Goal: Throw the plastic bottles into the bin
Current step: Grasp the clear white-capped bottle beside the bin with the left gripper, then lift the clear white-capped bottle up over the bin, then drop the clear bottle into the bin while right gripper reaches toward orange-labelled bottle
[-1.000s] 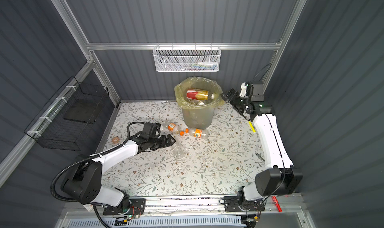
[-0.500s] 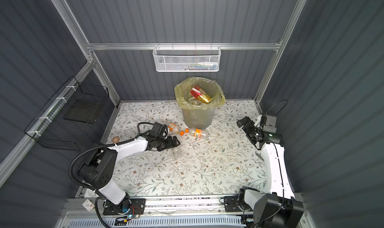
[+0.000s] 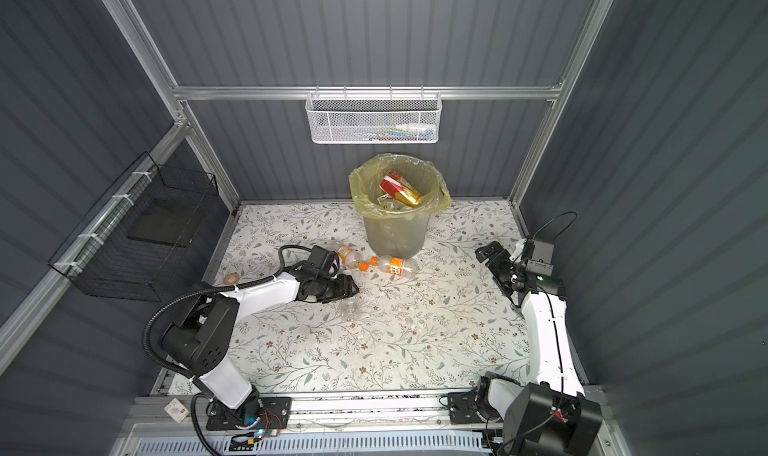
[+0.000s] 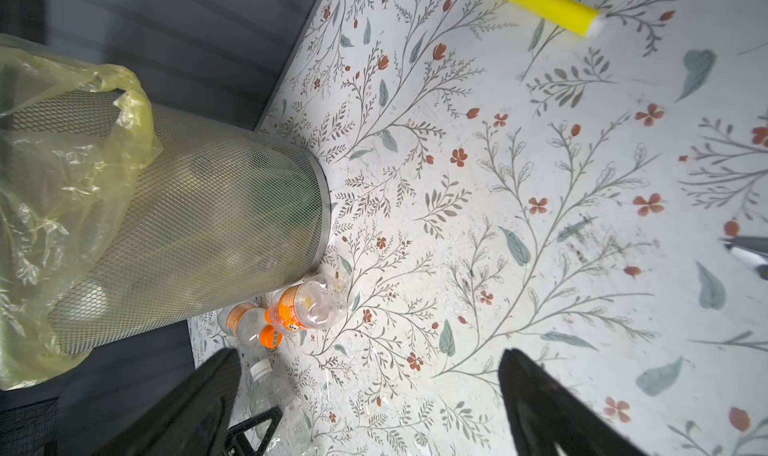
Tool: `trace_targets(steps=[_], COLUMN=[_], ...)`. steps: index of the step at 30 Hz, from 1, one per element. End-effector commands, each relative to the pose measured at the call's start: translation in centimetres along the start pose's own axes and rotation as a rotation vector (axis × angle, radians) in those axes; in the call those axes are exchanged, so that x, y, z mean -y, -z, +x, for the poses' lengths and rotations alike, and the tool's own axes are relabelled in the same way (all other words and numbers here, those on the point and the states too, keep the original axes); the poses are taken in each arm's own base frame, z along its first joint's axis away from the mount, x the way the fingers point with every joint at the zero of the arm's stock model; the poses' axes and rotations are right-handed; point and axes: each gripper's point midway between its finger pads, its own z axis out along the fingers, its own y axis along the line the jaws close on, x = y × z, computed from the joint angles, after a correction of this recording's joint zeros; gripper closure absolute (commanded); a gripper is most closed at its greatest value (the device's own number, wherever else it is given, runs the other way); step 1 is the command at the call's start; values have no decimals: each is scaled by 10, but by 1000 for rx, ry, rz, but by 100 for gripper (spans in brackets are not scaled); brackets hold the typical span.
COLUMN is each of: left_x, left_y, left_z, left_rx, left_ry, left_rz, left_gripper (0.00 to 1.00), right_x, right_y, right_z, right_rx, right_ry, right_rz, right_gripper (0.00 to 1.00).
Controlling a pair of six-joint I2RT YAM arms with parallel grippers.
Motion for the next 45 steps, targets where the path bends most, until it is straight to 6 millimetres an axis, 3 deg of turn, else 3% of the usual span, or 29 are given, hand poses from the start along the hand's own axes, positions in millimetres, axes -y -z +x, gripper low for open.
trace_targets(steps=[1, 6, 8, 11, 15, 17, 19, 23, 25, 28, 32, 36, 38, 42, 45], left_x=[-7, -8, 12, 69, 172, 215, 241, 249, 240, 215, 167, 107, 72, -4, -33], left_y=[13, 28, 46, 111, 236, 273, 286, 252, 239, 240, 266, 288, 275, 218, 191], left_z=[10, 13, -5, -68, -160, -190, -217, -249, -260, -273, -274, -257, -243, -194, -164], left_rx=[10, 62, 115, 274, 575, 670, 728, 713, 702, 712, 770, 814, 778, 610, 553], left_ry=[3, 34, 17, -103, -303, -370, -390, -373, -337, -291, -228, -192, -152, 7, 94], left_rz=[-27, -6, 37, 98, 243, 334, 384, 395, 388, 357, 327, 198, 132, 63, 63], left_gripper=[35, 37, 37, 37, 36, 19, 2, 0, 0, 0, 0, 0, 0, 0, 0], right_x=[5, 12, 15, 19, 17, 15, 13, 11, 8, 12, 18, 13, 3, -21, -36], right_y=[-11, -17, -19, -20, -20, -20, -20, -20, -13, -13, -19, -26, -35, -54, -67], right_z=[3, 10, 13, 17, 19, 20, 20, 23, 25, 31, 40, 50, 59, 85, 106], right_rx=[-26, -48, -56, -62, -65, -66, -68, -78, -69, -80, -97, -132, -164, -250, -266], right_ry=[-17, -29, -34, -41, -48, -53, -63, -74, -60, -60, -68, 58, 205, 460, 674], right_rz=[-7, 2, 4, 7, -9, -23, -38, -53, -64, -61, -54, -11, 25, -5, -12], right_gripper=[1, 1, 1, 1, 1, 1, 1, 1, 1, 1, 1, 1, 1, 3, 4])
